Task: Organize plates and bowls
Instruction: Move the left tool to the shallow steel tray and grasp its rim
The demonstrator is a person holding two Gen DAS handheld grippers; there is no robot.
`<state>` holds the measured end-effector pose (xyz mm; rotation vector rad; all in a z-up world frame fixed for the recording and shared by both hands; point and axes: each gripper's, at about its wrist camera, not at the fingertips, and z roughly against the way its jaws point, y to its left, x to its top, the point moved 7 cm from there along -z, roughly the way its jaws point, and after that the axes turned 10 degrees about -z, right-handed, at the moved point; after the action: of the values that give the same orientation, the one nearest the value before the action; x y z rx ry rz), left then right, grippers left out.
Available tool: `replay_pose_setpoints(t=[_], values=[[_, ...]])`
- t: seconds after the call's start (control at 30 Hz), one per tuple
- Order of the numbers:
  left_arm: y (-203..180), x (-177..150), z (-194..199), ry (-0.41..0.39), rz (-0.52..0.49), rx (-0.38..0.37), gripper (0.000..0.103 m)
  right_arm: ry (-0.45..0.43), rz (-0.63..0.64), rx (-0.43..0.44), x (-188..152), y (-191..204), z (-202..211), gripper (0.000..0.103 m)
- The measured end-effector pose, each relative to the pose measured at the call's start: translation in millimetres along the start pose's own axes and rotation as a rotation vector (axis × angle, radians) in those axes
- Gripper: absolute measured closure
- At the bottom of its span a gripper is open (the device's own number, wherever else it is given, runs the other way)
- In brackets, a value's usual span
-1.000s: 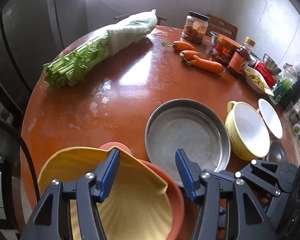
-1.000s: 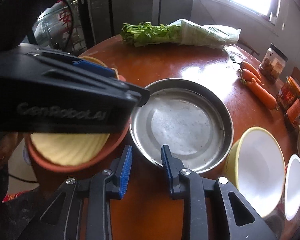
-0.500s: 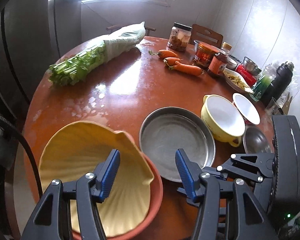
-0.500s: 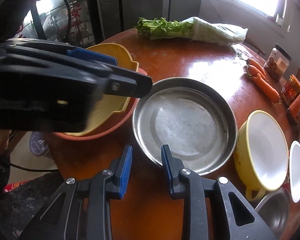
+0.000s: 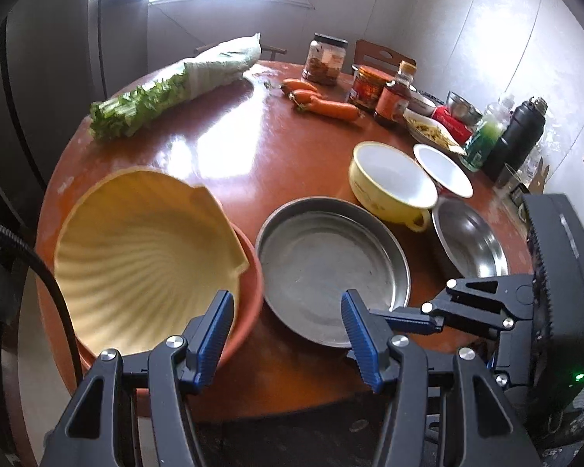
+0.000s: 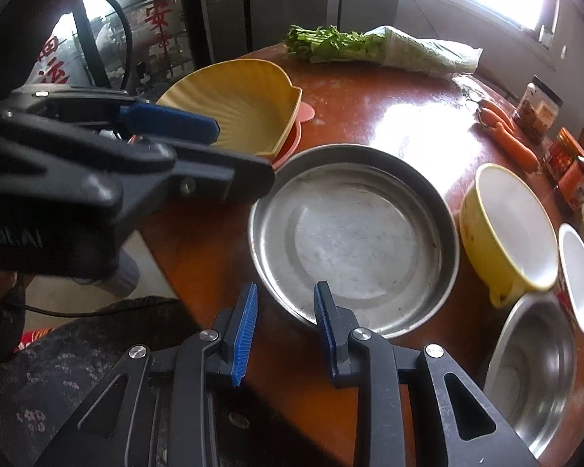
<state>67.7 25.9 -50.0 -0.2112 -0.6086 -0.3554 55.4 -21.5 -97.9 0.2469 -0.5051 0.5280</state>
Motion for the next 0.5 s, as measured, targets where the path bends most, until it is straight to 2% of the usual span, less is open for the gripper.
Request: replay_pose_setpoints(t=[0.27,0.5], values=[[-17,-22,2,0.007,0.030,0.015,0.046,-0.033,-0.018,-0.001,-22,-3,18,0.070],[-23,-31,-3,0.015,0.076,0.000,0.046,-0.100,-0.179,-0.016,-33,-38,42,0.065]])
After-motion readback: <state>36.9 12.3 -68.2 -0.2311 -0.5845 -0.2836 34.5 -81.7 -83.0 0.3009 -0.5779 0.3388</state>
